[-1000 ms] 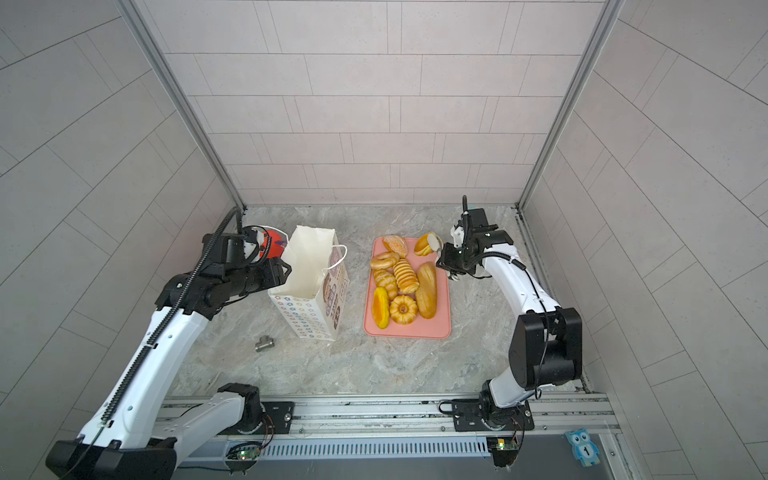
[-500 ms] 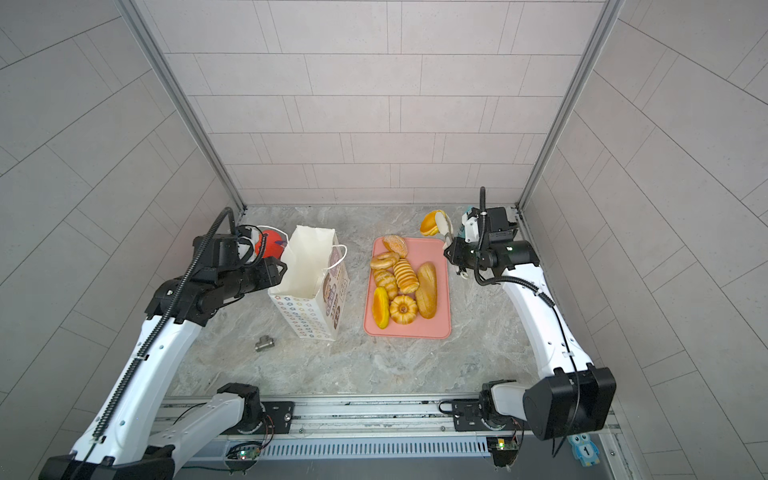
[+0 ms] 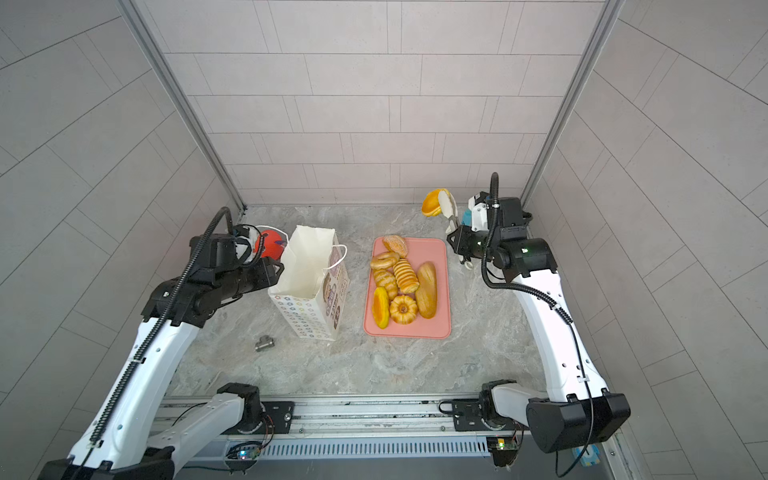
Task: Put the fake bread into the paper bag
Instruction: 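Lower the tongs onto the yellow pastry and pinch it with the right gripper, then lift the pinched yellow pastry and carry it over the bag opening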
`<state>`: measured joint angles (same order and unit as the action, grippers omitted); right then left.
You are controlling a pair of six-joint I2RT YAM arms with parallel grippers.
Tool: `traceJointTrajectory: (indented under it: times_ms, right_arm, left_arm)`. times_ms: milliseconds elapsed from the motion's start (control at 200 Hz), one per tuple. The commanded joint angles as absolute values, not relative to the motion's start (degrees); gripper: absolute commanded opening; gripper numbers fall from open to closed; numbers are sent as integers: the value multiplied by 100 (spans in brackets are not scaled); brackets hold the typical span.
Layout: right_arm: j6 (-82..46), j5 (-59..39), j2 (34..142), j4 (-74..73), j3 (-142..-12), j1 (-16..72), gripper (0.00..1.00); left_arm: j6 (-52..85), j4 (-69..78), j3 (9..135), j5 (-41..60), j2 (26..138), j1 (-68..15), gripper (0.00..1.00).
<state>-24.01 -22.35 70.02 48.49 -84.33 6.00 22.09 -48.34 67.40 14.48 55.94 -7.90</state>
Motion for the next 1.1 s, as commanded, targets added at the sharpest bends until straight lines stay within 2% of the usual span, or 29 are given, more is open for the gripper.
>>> traceJointTrajectory:
  times_ms: [0,675,1096]
  right_arm:
    - [-2373,-2180,6794,4864,-8744,746,16]
    - [-2303,-2263,6904,4898,-9565,1815,16]
    - [-2092,-2074,7161,5019,-10007,2753,16]
  left_arm:
    - [2179,-4897,6905,1397,5502,-812,44]
    - [2286,-4819,6781,1448,5518,-809,37]
    - [2398,-4710,6645,1601,5564,-809,26]
